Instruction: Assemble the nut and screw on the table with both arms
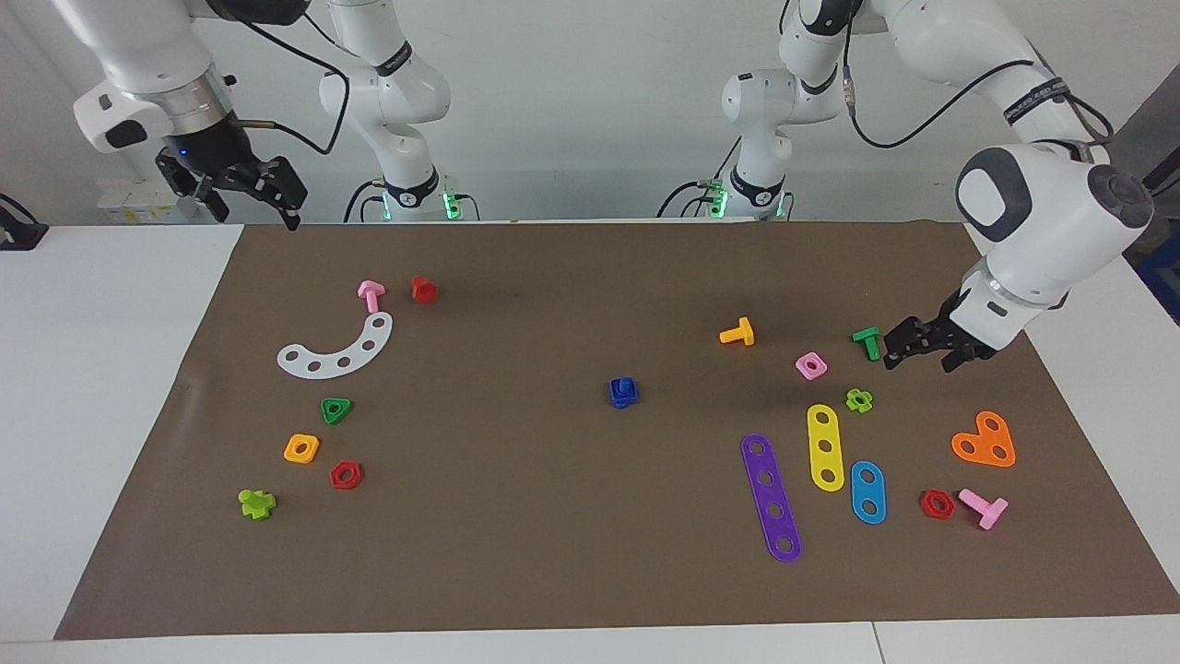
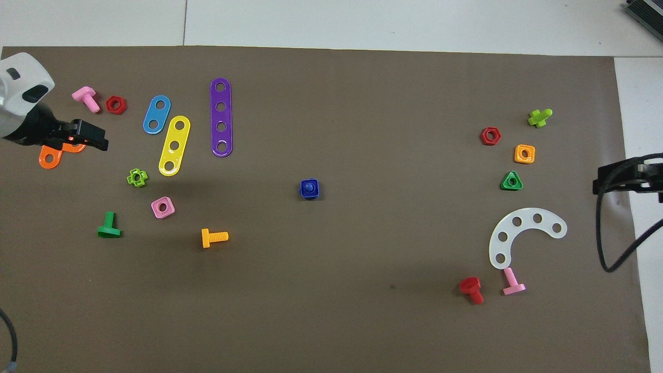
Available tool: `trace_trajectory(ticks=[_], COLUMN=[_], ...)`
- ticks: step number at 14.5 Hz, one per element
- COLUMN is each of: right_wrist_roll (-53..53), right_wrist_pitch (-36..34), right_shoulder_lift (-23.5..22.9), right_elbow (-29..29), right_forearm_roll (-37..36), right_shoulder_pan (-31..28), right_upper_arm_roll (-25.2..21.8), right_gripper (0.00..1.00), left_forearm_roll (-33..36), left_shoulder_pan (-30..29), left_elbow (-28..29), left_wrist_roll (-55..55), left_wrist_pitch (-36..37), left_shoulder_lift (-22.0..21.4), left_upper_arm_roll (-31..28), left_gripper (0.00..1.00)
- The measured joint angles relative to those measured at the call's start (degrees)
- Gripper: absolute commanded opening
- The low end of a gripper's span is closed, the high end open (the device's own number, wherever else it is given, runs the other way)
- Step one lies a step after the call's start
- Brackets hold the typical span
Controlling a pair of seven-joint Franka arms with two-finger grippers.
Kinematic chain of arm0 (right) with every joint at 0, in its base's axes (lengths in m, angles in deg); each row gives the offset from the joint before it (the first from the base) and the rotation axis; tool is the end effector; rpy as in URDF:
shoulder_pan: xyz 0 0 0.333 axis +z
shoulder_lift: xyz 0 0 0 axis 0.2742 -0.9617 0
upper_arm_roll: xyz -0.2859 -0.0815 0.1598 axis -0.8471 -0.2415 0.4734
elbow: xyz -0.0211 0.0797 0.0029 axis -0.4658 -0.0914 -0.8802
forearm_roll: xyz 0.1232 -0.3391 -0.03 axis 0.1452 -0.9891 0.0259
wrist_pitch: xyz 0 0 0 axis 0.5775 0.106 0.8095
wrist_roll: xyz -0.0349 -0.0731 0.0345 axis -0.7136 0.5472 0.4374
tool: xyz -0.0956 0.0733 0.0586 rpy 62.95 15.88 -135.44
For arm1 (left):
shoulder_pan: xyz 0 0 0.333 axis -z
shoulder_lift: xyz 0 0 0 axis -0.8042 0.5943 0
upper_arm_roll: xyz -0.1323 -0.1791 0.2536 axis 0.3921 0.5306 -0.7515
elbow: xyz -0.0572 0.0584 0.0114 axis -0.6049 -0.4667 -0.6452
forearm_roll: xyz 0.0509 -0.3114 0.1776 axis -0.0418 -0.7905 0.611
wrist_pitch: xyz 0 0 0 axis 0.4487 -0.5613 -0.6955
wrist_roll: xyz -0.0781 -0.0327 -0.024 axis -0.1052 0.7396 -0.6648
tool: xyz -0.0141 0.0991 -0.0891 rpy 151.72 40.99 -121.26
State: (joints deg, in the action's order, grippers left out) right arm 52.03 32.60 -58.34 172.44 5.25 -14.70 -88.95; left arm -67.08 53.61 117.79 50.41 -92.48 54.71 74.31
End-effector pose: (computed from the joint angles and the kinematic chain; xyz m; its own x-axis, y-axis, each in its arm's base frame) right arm 0.4896 -0.0065 0.6409 0.9871 -0.1527 -0.0476 -0.1504 -0.9875 0.0477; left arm 0.6013 0.0276 0.4944 0.9931 -0.1095 -0.0410 -0.1076 -0.9931 0.0465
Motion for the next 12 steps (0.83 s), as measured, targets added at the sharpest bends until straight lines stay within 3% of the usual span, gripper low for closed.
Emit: trace_trajectory(ticks=[7,12], right_wrist_roll=[-3.58,-4.03], right_wrist_pitch=[0.00,0.00], right_shoulder_lift=[0.00,0.00], right_elbow=[0.00,0.00], right_forearm_roll=[0.00,0.36], right_shoulder_pan=[-0.56,-0.97], right_upper_arm_roll=[-0.67,-0.79], right_gripper=[1.00,1.00], left_forearm_roll=[3.51,3.58], left_shoulder_pan=[0.70,1.19], left_elbow=[0.25,0.84], left_wrist_roll=[-4.33,-4.49], left_wrist_pitch=[10.02,10.06], left_shoulder_lift=[-13.55,-15.40], left_upper_arm_roll=[1.70,1.91], left_gripper=[1.00,1.00])
